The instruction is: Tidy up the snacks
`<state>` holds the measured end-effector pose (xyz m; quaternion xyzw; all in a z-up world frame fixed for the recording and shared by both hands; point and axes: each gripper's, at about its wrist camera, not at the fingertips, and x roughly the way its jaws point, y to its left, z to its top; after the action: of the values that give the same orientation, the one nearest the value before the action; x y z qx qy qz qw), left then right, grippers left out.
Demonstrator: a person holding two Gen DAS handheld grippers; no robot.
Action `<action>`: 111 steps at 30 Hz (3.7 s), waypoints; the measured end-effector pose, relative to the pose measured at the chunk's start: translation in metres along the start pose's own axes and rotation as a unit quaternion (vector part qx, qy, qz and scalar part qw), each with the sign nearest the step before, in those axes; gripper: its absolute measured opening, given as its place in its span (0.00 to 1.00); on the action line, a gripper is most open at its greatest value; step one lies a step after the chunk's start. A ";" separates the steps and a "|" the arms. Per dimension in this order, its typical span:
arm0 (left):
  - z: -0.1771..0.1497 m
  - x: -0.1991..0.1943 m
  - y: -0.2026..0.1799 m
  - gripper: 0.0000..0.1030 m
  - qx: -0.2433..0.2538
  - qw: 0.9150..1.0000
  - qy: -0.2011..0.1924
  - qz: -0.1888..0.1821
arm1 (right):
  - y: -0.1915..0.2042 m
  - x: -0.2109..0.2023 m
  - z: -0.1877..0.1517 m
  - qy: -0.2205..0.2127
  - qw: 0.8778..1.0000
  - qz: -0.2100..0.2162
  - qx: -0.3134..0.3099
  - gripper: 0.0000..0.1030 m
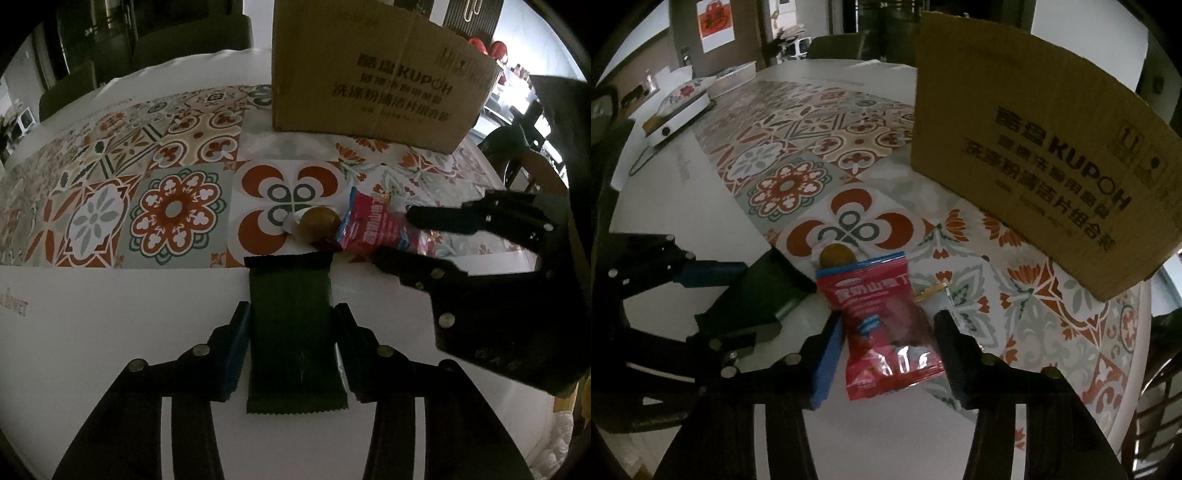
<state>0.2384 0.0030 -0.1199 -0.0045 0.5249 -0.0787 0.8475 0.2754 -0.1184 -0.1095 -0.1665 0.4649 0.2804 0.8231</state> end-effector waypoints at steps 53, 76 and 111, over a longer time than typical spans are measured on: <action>0.058 -0.120 -0.030 0.43 0.040 0.982 -0.184 -0.020 | -0.030 -0.129 0.010 -0.188 0.965 -0.045 0.176 0.12; 0.159 -0.135 -0.050 0.43 0.079 0.971 -0.225 -0.030 | -0.082 -0.161 0.063 -0.232 0.948 -0.069 0.205 0.07; 0.192 -0.123 -0.052 0.70 0.094 0.973 -0.211 0.002 | -0.111 -0.158 0.083 -0.199 0.946 -0.108 0.233 0.48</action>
<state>0.3484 -0.0461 0.0806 0.0602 0.3243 -0.1232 0.9360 0.3349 -0.2093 0.0702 0.0401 0.3236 0.1010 0.9399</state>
